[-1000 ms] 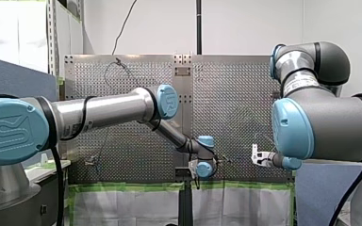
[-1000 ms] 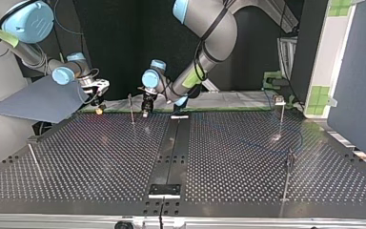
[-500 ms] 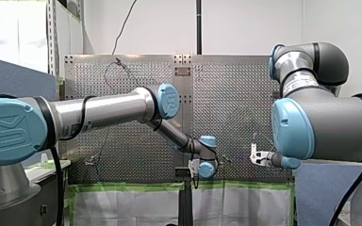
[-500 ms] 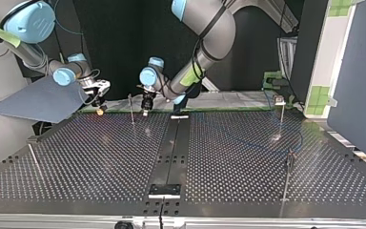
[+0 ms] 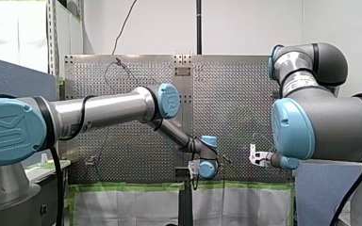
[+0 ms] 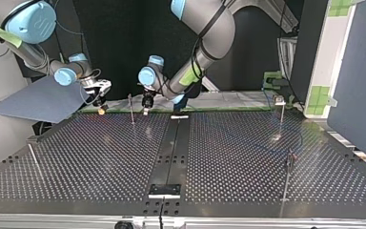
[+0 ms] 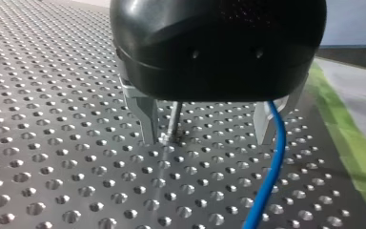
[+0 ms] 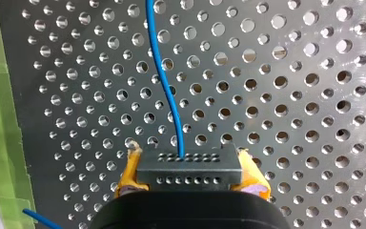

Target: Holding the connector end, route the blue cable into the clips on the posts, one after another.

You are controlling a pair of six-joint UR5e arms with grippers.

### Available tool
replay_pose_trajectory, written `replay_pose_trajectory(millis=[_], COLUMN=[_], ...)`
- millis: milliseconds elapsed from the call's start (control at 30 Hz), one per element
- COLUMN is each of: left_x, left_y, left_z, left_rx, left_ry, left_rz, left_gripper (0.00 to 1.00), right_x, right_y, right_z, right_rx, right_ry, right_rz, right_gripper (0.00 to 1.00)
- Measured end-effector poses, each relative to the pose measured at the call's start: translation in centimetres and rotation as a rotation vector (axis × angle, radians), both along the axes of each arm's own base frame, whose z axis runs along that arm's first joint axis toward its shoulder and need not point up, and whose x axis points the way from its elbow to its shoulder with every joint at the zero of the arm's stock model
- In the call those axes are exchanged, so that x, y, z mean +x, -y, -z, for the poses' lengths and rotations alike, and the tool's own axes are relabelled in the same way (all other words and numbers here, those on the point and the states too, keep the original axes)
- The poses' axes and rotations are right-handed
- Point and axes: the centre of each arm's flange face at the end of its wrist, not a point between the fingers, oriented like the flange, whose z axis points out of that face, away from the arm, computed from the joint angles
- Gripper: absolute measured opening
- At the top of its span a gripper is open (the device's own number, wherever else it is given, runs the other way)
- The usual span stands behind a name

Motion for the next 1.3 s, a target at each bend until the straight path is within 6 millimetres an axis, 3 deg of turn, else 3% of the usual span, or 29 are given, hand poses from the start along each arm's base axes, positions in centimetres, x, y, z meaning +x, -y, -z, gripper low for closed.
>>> replay_pose_trajectory(millis=[567,867,1300], left_x=[-2.7,-4.9,-9.6], left_y=[0.7,1.4,1.1], left_z=[-0.9,-4.3,-1.3], left_rx=[0.135,0.141,0.208], left_ry=[-0.079,-0.081,-0.126], left_rz=[0.030,0.066,0.127], left_gripper=[1.00,1.00,1.00], right_x=[0.4,0.5,0.8], right_y=[0.0,-0.1,-0.2], right_z=[0.0,0.0,0.0], right_rx=[0.002,0.004,0.008], right_ry=[0.003,0.004,0.004], right_rz=[-0.006,-0.007,-0.012], right_gripper=[0.00,0.00,0.00])
